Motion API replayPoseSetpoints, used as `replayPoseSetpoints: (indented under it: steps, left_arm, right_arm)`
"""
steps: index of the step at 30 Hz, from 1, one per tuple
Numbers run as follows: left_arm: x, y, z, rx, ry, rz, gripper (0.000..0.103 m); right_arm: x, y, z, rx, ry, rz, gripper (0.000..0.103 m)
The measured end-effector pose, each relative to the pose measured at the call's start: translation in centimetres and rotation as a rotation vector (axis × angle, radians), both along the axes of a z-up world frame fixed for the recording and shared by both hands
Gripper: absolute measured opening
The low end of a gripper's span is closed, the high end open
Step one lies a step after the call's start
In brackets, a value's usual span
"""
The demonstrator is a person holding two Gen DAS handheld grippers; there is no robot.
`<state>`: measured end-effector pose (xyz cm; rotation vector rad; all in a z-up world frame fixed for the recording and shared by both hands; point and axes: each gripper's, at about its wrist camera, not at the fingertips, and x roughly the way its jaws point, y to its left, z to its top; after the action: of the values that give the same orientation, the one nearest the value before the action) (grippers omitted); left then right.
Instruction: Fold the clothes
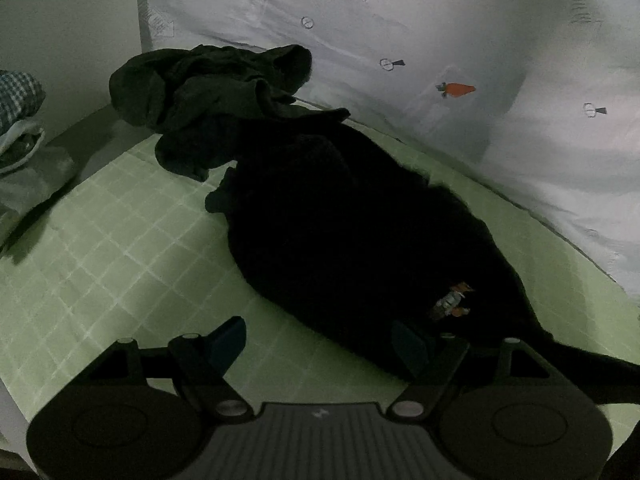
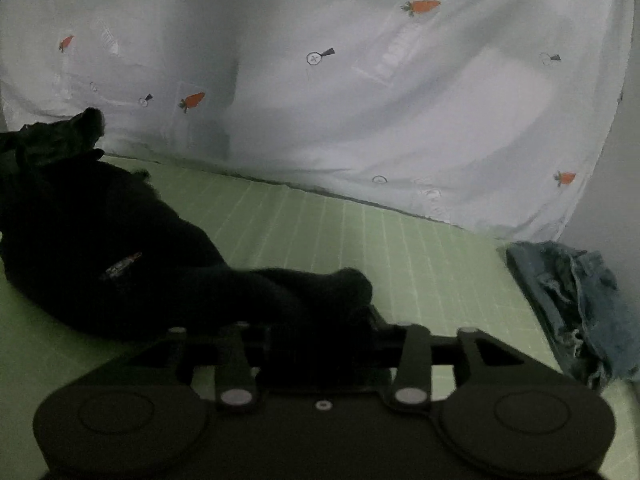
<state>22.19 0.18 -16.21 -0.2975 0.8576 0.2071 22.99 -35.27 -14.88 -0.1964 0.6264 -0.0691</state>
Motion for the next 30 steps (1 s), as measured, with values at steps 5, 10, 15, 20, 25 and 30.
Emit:
replayPoseSetpoints:
  steps: [5, 10, 15, 20, 25, 30]
  left_arm:
    - [2.9, 0.7, -0.6, 0.04, 0.022, 0.017, 0.082]
    - [6.9, 2.2, -1.9, 0.081, 0.052, 0.042, 0.082]
    - [11.3, 3.7, -3.9, 0.113, 0.114, 0.051, 0.083]
    - [14.3, 3.9, -6.8, 0.153, 0.177, 0.005, 0.086]
    - [15.1, 2.7, -8.3, 0.148, 0.179, -0.057, 0.06]
    - [14.3, -0.4, -7.7, 0.233, 0.174, -0.118, 0.022]
  right_arm:
    - [2.3, 1.1, -0.1, 0.014, -0.045, -0.001, 0.055]
    - [4.9, 1.7, -0.8, 0.05, -0.072, -0.014, 0.072]
    - [9.7, 2.9, -3.1, 0.107, 0.016, 0.023, 0.074]
    - [13.2, 3.7, -7.9, 0.182, 0.196, 0.035, 0.076]
    - [14.1, 3.5, -11.5, 0.225, 0.303, 0.021, 0.072]
    - [12.8, 1.6, -11.7, 0.286, 0.25, -0.042, 0.022]
